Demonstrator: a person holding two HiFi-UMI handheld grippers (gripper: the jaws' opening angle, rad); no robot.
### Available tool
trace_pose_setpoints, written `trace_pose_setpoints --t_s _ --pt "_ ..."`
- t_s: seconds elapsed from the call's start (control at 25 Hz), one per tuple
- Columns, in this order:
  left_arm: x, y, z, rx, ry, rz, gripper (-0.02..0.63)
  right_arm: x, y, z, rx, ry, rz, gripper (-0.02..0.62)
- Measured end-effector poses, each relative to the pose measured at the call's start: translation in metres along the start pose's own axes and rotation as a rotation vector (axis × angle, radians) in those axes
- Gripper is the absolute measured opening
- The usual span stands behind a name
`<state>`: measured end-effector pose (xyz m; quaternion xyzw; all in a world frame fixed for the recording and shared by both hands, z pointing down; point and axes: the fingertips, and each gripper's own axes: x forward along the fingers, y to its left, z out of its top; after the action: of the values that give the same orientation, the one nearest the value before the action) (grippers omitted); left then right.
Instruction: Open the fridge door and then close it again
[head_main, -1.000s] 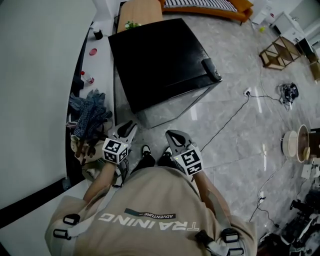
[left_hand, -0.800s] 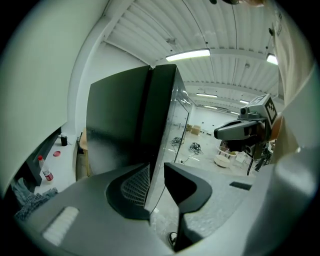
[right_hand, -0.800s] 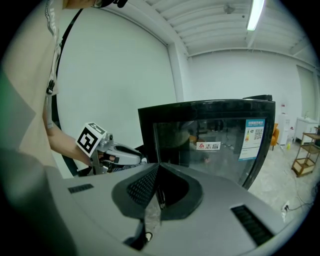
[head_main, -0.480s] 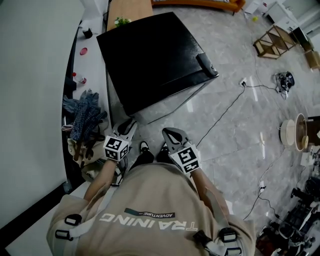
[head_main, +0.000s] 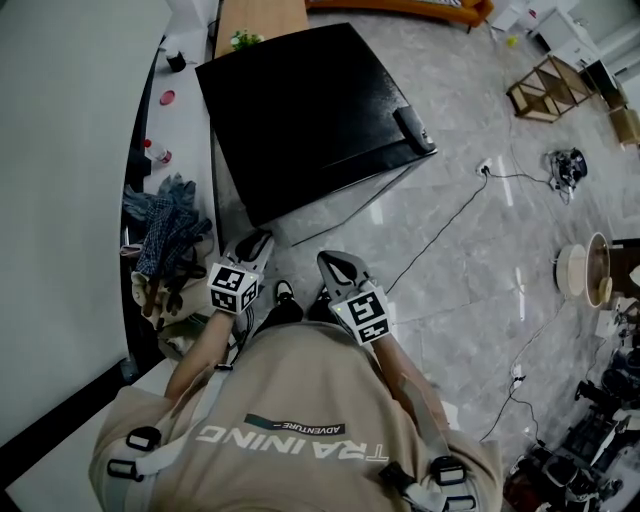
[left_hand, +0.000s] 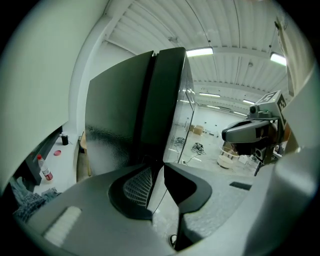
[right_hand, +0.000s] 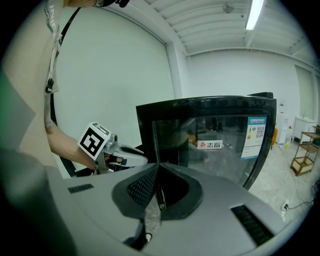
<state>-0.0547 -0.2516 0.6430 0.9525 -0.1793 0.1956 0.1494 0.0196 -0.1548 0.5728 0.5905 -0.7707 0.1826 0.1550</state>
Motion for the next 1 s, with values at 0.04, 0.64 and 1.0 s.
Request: trace_pose_setpoints --t_s 0.04,0.64,1.0 --pt "0.000 0.000 0.000 -0.006 -0.003 0.005 0.072 0.001 0.001 0.001 -0.001 -0.003 0.001 -0.005" --pt "0.002 0.001 -0.001 -0.059 0.047 -0.027 0.071 0.003 0.014 0.002 0.011 -0.003 -0.007 -0.005" --pt "0.000 0.002 -0.001 -0.030 0.033 -0.016 0.064 0.000 0.020 -0.005 0.027 -0.003 -0.048 -0.005"
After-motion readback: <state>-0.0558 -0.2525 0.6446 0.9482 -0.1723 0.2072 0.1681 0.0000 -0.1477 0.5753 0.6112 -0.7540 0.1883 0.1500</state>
